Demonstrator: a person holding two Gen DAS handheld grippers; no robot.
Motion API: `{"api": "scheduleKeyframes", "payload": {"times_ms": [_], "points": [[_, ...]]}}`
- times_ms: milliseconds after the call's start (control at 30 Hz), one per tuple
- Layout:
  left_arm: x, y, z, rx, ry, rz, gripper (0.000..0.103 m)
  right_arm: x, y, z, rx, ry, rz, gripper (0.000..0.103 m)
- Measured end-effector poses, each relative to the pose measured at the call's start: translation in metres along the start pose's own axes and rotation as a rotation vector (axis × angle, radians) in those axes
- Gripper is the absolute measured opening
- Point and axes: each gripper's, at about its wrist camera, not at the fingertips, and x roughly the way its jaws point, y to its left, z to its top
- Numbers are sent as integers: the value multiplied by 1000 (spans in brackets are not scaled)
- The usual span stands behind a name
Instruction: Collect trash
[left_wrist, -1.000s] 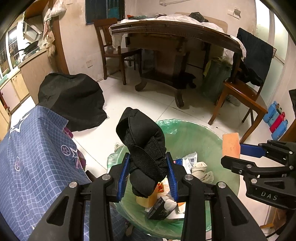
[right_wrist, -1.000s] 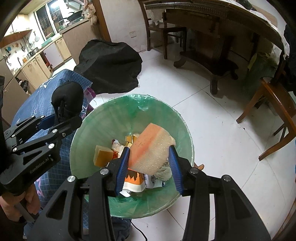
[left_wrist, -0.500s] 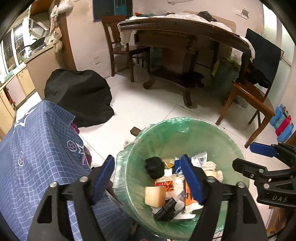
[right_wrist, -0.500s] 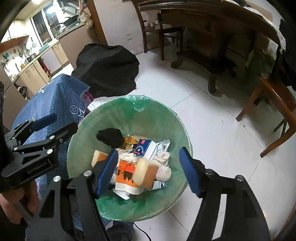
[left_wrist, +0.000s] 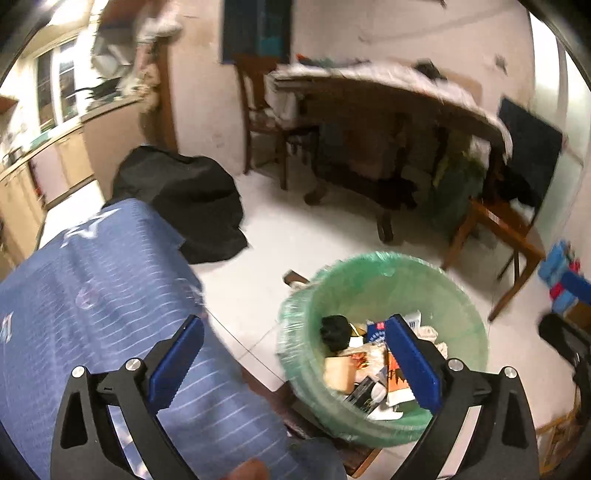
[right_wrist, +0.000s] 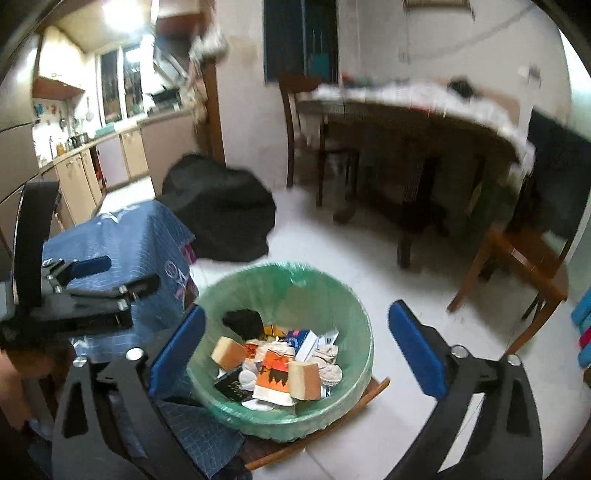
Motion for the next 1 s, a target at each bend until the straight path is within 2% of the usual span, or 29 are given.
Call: {"api": "scheduleKeyframes", "payload": {"times_ms": [200,267,367,533,800,1000], "points": [[-93,45,-35,-98,-184,8,98,-70,30,-43,-24,-157,-54,97],[-123,52,-52,-125,-242,52,98,-90,37,-61,-7,-192,-70,97],[-159,55,-75,-151,-306,99,98,-109,43,-86,16,-191,-62,97],[-209,38,-122,-108,-373,94,98,-141,53,-117,43,-211,-81,97],[-252,-11,-183,2,-362,41,98,-195,51,-157,85,-307,-110,97],[-272,-38,-221,31,-367,26,98,-219,45,-180,102,-324,-119,97]]}}
